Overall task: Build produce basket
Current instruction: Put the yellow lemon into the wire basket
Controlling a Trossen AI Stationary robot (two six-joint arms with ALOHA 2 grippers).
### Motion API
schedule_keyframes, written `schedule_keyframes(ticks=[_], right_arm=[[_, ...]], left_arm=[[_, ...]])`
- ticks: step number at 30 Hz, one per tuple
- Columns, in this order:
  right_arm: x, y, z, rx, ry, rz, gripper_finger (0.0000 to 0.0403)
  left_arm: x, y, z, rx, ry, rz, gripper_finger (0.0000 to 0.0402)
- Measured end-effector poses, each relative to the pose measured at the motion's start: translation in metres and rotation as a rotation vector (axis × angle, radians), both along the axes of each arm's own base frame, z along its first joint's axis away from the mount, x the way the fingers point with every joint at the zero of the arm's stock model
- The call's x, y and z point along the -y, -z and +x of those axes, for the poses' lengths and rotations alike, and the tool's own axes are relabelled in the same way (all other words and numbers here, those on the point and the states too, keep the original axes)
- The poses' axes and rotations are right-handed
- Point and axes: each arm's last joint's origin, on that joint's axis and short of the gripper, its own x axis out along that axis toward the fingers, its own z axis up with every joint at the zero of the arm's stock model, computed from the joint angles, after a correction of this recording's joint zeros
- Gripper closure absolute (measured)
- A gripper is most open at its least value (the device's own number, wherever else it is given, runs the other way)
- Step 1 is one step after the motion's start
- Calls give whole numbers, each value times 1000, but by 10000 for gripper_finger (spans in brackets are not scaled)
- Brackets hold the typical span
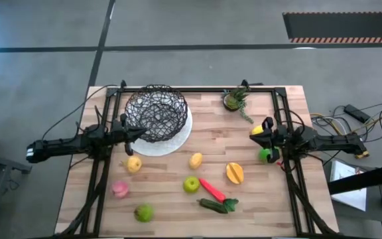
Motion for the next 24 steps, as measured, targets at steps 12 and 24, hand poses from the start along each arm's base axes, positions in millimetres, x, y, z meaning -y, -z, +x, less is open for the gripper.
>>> schedule_keyframes(ticks=[12, 24], right_arm=[[8, 22, 17, -227, 291, 117, 394], [25, -1, 61, -920, 571, 170, 355]], left_arm=[[0, 0, 0, 0, 0, 0, 402], [0, 0, 0, 0, 0, 0, 402]])
